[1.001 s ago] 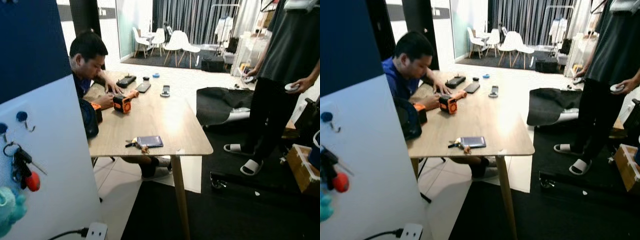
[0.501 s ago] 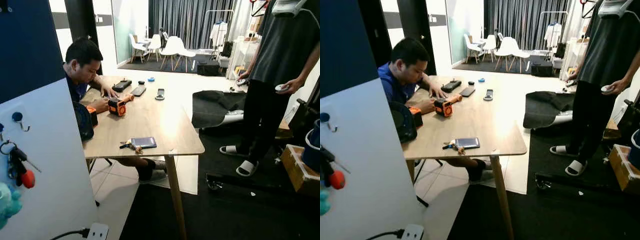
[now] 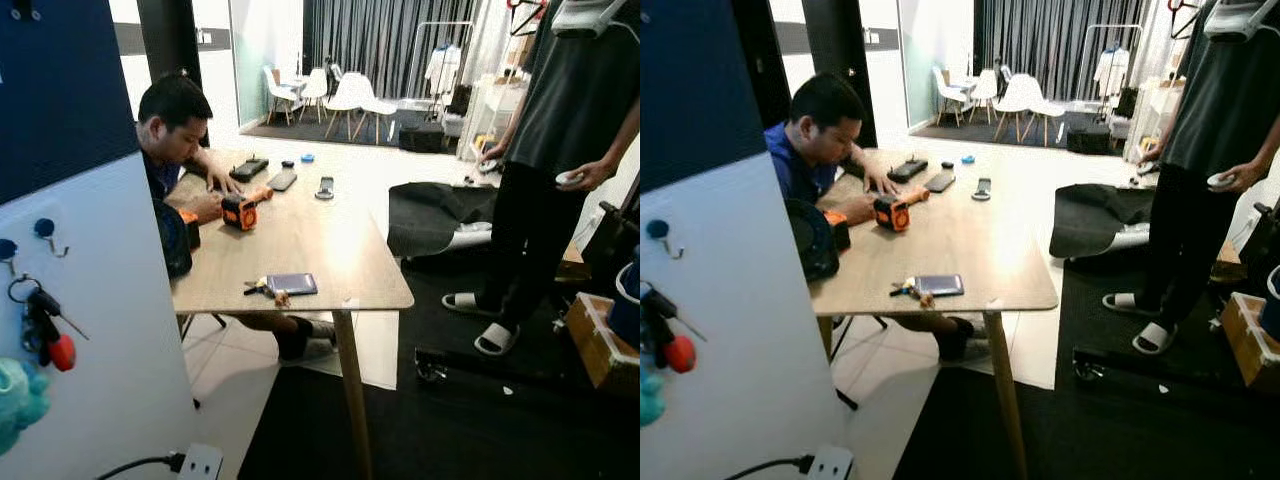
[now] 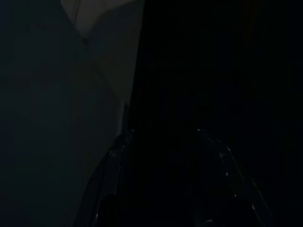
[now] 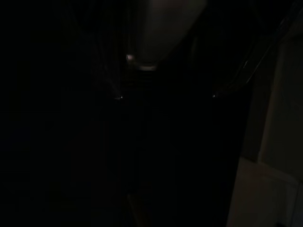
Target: Hang keys on a hook
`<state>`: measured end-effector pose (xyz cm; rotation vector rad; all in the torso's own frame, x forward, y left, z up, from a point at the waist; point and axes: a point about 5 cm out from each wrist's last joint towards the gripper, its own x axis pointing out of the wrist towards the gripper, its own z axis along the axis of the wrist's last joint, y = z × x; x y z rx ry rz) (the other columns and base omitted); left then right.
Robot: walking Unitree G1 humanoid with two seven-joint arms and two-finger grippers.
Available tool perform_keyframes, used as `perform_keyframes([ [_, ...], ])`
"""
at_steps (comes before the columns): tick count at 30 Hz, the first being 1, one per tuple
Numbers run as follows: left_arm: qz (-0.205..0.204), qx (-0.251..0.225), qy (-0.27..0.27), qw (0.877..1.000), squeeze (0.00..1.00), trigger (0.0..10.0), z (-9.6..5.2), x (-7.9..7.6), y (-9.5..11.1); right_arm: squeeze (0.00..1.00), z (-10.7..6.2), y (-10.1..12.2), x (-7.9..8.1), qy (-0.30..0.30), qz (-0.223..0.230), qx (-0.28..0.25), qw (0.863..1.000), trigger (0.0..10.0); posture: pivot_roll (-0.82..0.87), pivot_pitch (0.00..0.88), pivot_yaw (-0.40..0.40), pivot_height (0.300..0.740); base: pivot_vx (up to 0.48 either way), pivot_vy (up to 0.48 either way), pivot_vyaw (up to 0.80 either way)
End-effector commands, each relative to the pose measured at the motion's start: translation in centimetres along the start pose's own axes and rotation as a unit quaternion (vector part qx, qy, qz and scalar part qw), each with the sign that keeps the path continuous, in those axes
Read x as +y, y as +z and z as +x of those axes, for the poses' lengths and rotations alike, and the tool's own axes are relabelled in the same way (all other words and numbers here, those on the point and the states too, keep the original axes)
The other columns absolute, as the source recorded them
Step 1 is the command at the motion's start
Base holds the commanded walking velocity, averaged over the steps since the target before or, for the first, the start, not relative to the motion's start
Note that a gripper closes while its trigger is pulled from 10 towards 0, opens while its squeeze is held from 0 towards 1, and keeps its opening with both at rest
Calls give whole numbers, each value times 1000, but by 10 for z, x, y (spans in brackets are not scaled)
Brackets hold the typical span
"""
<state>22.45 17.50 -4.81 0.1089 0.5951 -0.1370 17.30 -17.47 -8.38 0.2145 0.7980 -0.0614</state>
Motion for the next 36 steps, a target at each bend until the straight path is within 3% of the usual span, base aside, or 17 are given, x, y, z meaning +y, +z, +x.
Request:
perform_keyframes([
  [1,-8,9,-1,1000,0,10000,-2,-2,-6,0,-1,0,-5,-7,-1,2,1000,10000,74,22,6,740,0,0,0],
  [36,-20,3,-23,1000,0,10000,0,-6,0,0,-1,0,-7,-10,-1,3,1000,10000,67,7,9,740,16,0,0],
])
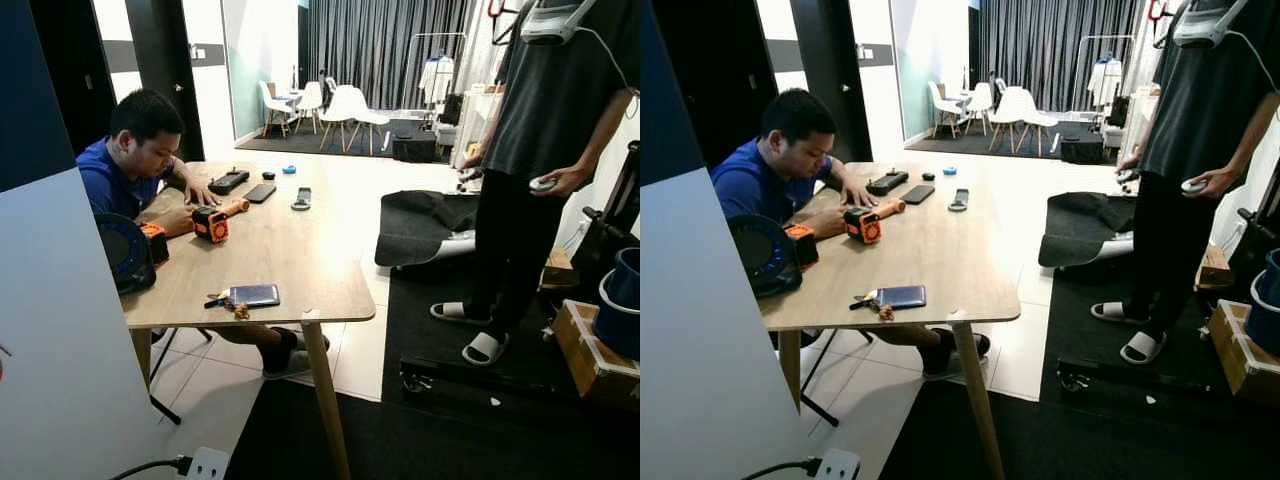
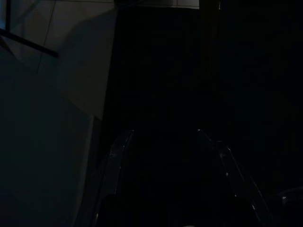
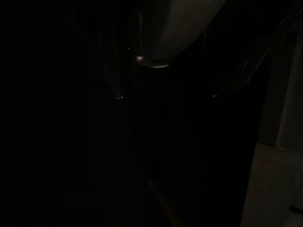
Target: Hang keys on a hook
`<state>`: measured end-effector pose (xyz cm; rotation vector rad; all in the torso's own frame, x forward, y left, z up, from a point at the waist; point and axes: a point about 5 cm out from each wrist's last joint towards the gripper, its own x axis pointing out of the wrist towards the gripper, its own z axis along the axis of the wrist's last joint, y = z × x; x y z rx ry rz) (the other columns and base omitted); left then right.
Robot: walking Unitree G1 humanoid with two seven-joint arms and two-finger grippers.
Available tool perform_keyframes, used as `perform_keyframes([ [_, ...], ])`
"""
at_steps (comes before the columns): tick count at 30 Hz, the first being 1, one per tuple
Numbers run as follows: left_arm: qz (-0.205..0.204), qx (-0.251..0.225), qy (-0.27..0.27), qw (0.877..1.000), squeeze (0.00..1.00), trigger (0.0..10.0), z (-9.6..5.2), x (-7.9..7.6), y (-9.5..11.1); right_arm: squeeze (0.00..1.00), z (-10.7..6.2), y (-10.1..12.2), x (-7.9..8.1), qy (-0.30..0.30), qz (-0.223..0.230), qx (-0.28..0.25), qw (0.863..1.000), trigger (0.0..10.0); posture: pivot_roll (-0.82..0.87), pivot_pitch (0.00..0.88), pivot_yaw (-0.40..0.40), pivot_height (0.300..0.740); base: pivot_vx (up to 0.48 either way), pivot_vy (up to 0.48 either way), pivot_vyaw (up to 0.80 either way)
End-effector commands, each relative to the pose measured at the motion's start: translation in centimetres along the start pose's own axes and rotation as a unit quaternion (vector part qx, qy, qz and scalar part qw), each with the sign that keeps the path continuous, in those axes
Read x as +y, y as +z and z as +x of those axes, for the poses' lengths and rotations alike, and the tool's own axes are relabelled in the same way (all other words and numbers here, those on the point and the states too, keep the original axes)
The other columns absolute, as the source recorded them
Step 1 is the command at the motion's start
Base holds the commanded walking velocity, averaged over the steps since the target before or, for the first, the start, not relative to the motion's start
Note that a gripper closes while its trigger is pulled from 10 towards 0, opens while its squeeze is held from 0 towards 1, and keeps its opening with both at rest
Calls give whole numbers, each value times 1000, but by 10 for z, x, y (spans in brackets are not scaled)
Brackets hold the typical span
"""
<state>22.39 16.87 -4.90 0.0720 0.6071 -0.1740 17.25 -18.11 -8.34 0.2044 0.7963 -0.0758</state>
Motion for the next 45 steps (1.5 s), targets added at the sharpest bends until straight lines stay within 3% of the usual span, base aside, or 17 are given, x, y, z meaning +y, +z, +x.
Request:
perform_keyframes([
  [1,-9,-2,-1,1000,0,10000,0,1,0,0,0,-1,-1,-1,0,5,1000,10000,67,6,9,740,345,0,0],
  [20,-12,-4,-2,1000,0,10000,-1,1,0,0,0,-1,-1,0,-1,5,1000,10000,69,4,7,740,350,0,0],
  [35,-15,-13,3,1000,0,10000,-3,5,0,0,0,-1,0,1,-3,6,1000,10000,70,6,7,740,0,0,0],
  [44,14,-37,-16,999,0,10000,-7,7,2,0,0,-1,1,3,-4,3,1000,10000,71,12,5,740,0,0,0],
  [45,35,-54,-25,998,0,10000,-9,8,5,0,0,0,1,6,-6,-2,1000,10000,73,14,3,740,0,0,0],
])
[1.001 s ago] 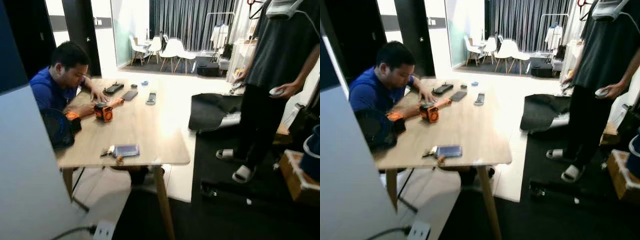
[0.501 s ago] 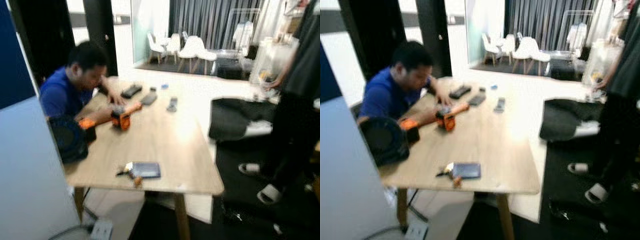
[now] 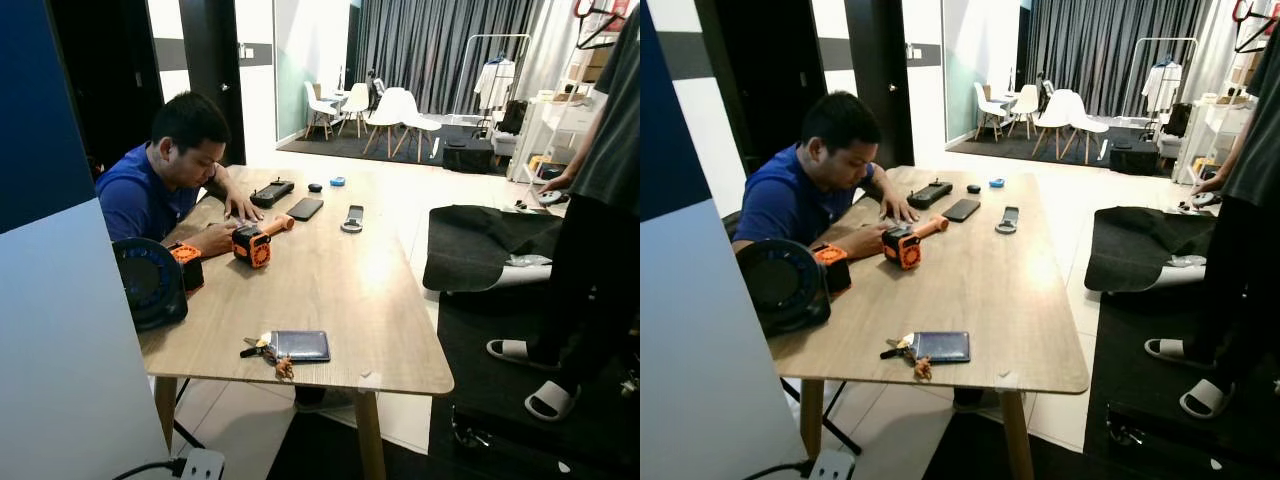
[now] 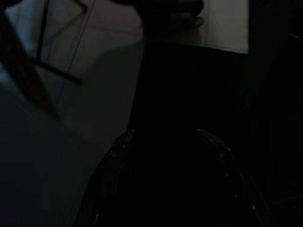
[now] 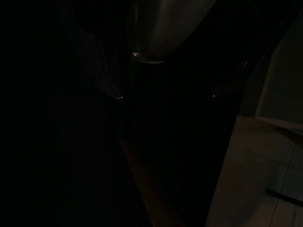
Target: Hang keys on a hook
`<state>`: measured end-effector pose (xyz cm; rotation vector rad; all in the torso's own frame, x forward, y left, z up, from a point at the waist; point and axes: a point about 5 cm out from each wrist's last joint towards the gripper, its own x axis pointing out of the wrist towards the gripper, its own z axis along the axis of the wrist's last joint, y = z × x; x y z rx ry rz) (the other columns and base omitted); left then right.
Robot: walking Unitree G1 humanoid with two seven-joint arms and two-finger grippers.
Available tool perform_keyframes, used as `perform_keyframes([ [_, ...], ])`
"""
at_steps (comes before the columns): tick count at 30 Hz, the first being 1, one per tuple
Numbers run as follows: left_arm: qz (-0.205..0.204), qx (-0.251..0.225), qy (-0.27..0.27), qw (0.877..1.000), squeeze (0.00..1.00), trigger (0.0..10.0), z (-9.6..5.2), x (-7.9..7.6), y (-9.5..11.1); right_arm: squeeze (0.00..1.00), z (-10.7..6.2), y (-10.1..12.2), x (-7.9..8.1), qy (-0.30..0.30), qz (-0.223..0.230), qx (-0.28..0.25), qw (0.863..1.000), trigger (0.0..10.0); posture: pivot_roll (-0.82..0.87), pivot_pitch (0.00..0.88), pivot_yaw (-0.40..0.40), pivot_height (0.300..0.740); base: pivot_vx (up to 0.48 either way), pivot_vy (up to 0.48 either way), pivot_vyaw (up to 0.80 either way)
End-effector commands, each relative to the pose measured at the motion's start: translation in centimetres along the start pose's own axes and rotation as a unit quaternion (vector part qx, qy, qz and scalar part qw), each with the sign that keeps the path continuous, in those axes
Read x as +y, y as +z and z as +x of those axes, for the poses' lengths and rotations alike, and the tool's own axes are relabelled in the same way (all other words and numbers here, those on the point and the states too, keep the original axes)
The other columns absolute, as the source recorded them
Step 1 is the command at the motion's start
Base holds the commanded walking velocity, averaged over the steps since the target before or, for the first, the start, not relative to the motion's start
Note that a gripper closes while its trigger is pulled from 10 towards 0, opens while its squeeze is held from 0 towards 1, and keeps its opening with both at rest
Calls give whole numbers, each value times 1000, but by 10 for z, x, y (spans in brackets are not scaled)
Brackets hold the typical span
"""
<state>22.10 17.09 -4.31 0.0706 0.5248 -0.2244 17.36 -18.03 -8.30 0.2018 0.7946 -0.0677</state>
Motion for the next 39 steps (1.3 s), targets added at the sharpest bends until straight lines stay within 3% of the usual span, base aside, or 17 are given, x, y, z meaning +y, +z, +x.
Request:
perform_keyframes([
  [1,39,-27,-12,999,0,10000,-4,6,6,0,0,2,0,8,-7,-9,1000,10000,76,17,1,740,0,0,0],
  [3,48,-37,-17,998,0,10000,-5,6,8,0,0,3,1,11,-10,-13,1000,10000,76,17,1,740,0,0,0],
  [9,94,-92,-111,985,0,10000,-13,-2,23,0,-1,17,-5,25,-23,-57,998,10000,76,17,3,740,0,0,0],
  [13,94,-92,-111,985,0,10000,-13,-2,23,0,-1,17,-5,25,-23,-57,998,10000,76,17,3,740,0,0,0],
  [15,102,-104,-142,979,0,10000,-17,-5,27,0,-2,19,-9,25,-26,-64,997,10000,64,22,10,740,0,0,0],
  [16,113,-123,-187,968,0,10000,-24,-8,37,0,-4,21,-13,39,-38,-75,996,10000,66,28,4,740,0,0,0],
  [17,113,-123,-187,968,0,10000,-24,-8,37,0,-4,21,-13,39,-38,-75,996,10000,66,28,4,740,0,0,0],
  [18,121,-142,-224,957,0,10000,-31,-10,49,0,-6,24,-14,57,-52,-89,993,10000,66,28,4,740,0,0,0],
  [19,121,-142,-224,957,0,10000,-31,-10,49,0,-6,24,-14,57,-52,-89,993,10000,66,28,4,740,0,0,0],
  [20,128,-161,-256,945,0,10000,-37,-13,65,0,-8,31,-14,80,-65,-114,988,10000,63,32,5,740,0,0,0],
  [21,128,-161,-256,945,0,10000,-37,-13,65,0,-8,31,-14,80,-65,-114,988,10000,63,32,5,740,0,0,0],
  [25,139,-202,-313,917,0,10000,-49,-20,103,0,-15,61,-6,134,-90,-200,967,10000,53,34,14,740,0,0,0],
  [27,139,-202,-313,917,0,10000,-49,-20,103,0,-15,61,-6,134,-90,-200,967,10000,53,34,14,740,0,0,0],
  [30,156,-223,-332,903,0,10000,-51,-25,119,0,-19,77,1,153,-107,-241,953,10000,50,34,18,740,0,0,0],
  [39,134,-210,-356,901,0,10000,-61,-33,126,0,-24,79,11,175,-119,-252,944,10000,53,33,17,740,0,0,0],
])
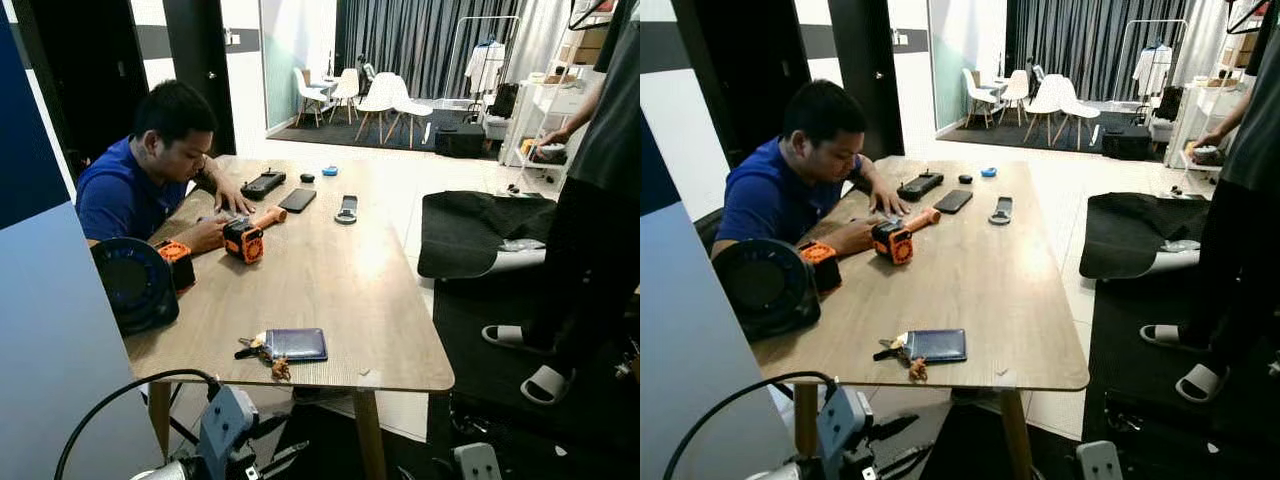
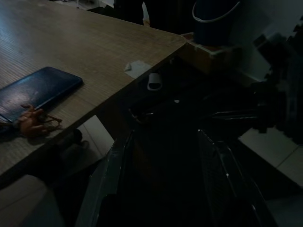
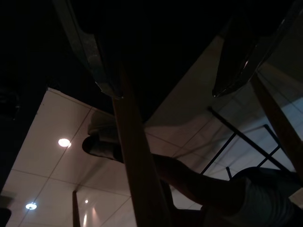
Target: Hang keys on a hook
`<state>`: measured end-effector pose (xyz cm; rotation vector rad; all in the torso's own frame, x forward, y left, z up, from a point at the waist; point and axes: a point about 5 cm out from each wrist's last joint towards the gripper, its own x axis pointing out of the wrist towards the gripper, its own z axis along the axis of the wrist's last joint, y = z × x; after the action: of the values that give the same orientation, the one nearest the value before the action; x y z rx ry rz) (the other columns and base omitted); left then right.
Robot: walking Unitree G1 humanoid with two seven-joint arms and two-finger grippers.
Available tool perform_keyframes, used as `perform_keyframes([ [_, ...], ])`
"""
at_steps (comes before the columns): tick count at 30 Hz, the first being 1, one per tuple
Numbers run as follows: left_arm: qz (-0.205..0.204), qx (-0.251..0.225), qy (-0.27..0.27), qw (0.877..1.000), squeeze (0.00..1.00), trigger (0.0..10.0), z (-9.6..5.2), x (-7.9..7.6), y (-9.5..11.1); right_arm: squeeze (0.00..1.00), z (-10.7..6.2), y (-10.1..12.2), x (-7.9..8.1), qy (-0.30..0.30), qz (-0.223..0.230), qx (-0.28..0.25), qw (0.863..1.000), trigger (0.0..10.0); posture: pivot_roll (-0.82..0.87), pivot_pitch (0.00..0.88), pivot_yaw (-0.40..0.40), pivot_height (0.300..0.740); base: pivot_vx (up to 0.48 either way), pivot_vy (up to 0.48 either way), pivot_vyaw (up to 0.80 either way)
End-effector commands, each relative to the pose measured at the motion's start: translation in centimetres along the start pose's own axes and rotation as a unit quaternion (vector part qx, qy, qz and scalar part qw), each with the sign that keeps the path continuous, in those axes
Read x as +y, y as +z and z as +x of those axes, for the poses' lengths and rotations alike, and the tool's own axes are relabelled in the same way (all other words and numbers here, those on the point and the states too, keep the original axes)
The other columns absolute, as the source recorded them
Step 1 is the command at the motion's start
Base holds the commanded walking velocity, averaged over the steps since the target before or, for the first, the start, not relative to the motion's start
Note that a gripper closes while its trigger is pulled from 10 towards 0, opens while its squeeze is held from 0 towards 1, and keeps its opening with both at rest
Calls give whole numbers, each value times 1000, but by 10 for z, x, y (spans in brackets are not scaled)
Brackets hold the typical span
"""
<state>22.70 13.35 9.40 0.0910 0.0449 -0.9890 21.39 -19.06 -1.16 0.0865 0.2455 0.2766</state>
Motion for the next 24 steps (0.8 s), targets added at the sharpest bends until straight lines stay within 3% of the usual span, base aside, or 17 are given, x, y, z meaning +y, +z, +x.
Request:
perform_keyframes([
  [1,-4,6,-13,1000,0,10000,-4,-2,5,0,1,4,7,21,1,-8,1000,10000,57,33,16,740,0,0,0],
  [9,12,9,-24,1000,0,10000,-5,2,15,0,3,36,31,113,-18,-69,991,10000,53,29,21,740,0,0,0],
  [14,14,-5,-17,1000,0,10000,0,7,25,0,6,64,40,133,1,-121,984,10000,47,29,24,740,0,0,0],
  [18,14,-26,10,1000,0,10000,8,15,37,0,9,88,36,112,8,-166,980,10000,44,28,25,740,0,0,0],
  [21,21,-34,51,998,0,10000,13,24,43,0,11,99,30,89,7,-184,979,10000,44,28,25,740,0,0,0],
  [23,17,-37,112,993,0,10000,20,39,47,0,13,110,19,54,-9,-199,978,10000,40,23,25,740,0,0,0],
  [24,17,-37,112,993,0,10000,20,39,47,0,13,110,19,54,-9,-199,978,10000,40,23,25,740,0,0,0],
])
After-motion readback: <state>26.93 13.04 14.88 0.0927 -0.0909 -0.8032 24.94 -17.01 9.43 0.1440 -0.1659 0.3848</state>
